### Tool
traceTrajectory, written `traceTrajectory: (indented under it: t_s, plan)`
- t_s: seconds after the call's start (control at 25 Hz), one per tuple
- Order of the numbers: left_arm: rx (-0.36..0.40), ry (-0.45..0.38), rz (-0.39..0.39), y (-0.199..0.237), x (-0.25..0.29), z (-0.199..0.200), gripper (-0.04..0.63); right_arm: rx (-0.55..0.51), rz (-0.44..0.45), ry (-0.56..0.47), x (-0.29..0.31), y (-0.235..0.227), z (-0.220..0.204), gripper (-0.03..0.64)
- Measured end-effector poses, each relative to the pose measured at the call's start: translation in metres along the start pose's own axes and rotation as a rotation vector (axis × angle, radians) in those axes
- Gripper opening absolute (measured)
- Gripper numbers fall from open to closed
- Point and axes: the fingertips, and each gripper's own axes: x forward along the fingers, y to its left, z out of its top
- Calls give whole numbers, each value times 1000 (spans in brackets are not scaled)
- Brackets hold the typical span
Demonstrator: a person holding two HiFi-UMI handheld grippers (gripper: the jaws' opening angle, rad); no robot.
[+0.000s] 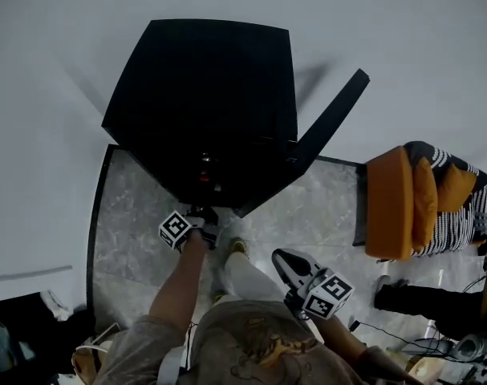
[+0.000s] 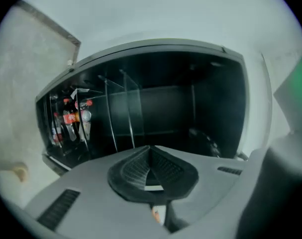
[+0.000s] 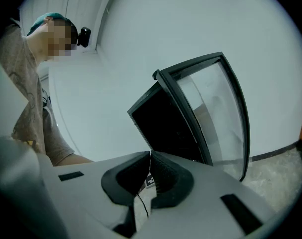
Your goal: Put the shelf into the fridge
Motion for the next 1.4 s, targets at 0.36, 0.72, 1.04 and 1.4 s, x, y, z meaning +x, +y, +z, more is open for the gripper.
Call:
traceTrajectory:
  t_s: [0.36, 0.72, 1.04, 1.4]
  plan:
    - [186, 233, -76, -94, -88, -58, 5, -23, 72, -31, -18, 43, -12, 21]
    - [421, 435, -226, -190, -172, -106, 5, -78, 126, -60, -35, 79, -16, 21]
    - [783, 570, -380, -250, -240, -138, 5, -153, 215, -54, -43, 114, -25, 21]
    - [938, 624, -414, -255, -274, -155, 5, -243, 321, -33, -66, 147, -27, 21]
